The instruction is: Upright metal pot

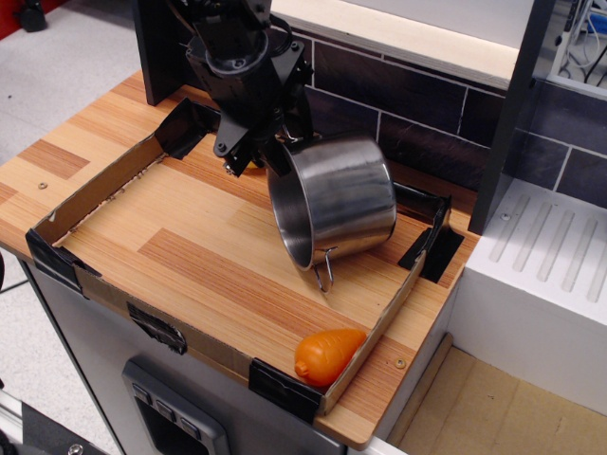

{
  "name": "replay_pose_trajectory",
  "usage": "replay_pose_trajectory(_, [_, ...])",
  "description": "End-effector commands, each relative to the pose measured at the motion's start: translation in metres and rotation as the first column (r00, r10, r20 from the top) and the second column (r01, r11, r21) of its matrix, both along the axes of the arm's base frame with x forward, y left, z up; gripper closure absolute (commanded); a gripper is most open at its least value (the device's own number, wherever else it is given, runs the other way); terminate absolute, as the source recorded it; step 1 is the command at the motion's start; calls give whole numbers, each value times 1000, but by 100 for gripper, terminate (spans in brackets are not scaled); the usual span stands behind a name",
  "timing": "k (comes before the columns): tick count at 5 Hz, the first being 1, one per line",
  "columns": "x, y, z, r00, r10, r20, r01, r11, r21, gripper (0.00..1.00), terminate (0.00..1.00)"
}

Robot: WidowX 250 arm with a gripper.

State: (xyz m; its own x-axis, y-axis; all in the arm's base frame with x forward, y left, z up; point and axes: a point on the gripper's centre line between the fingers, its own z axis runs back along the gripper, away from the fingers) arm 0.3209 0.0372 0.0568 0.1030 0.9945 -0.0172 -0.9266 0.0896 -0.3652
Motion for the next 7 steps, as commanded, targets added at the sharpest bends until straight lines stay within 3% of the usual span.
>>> replay_pose_trajectory(1, [1,3,27,999,-26,19,23,987,159,100,0])
replay_pose_trajectory(2, [-7,7,43,998,-46,-47,56,965,256,100,0])
replay_pose_trajectory(3, [-13,5,56,991,-110,-74,131,888,442,100,0])
replay_pose_trajectory(4, [-11,1,59,978,-145,-148,205,773,601,100,0])
replay_pose_trajectory(5, [-4,3,50,940,-120,-318,312,680,664,100,0])
replay_pose_trajectory(6, [-5,4,34,880,-87,-466,425,580,695,100,0])
replay_pose_trajectory(7, [-3,4,19,842,-79,-533,488,532,692,100,0])
